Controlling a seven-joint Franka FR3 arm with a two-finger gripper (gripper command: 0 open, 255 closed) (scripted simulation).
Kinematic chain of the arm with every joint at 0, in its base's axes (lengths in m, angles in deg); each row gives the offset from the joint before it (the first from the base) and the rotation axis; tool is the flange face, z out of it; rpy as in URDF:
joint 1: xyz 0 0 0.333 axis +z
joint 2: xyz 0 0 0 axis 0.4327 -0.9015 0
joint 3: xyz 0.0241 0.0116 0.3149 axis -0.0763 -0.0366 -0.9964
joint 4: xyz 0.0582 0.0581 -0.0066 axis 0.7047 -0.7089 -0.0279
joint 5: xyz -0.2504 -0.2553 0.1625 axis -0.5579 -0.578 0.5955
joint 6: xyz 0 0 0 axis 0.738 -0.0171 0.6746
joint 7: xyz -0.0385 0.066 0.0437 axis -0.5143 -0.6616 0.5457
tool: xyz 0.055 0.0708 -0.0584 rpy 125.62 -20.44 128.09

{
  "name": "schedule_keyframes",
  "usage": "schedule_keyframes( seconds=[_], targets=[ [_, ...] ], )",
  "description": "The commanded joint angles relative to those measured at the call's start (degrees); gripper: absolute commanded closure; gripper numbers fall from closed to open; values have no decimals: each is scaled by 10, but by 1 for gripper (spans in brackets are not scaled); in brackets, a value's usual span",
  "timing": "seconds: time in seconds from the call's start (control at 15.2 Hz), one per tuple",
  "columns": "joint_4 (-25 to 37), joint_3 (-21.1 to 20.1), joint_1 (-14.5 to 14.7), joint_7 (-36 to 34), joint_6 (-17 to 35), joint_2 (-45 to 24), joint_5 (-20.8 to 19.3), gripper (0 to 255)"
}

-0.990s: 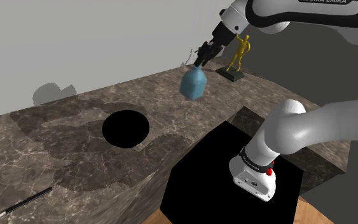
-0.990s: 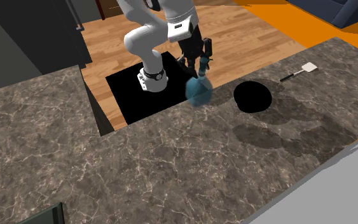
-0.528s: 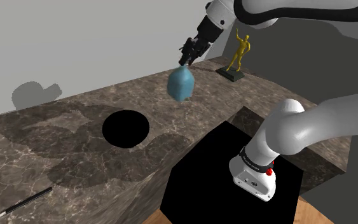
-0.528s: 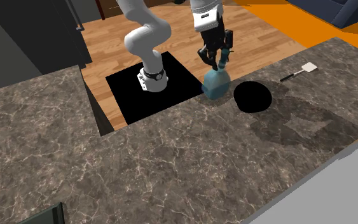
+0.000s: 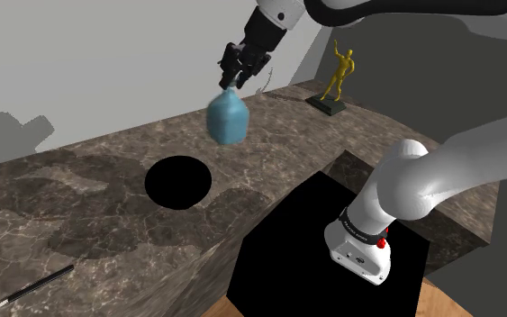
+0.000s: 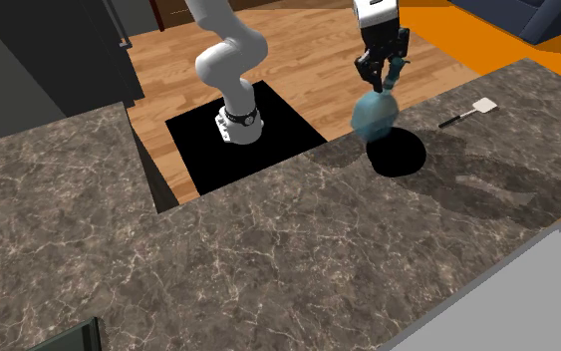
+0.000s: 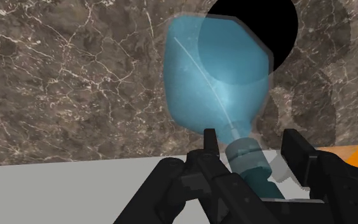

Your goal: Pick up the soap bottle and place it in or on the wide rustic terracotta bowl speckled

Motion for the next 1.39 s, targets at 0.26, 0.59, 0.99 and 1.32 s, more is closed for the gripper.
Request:
schedule_keyframes(
  seconds=[0.26, 0.59, 0.99, 1.32],
  targets=[
    [90, -69, 4, -82, 8, -85, -13, 255],
    [165, -121, 2, -148, 12, -157, -43, 255],
    [121, -124, 4, -145, 59, -160, -39, 255],
    [88, -128, 5, -144, 98, -166, -38, 255]
  ],
)
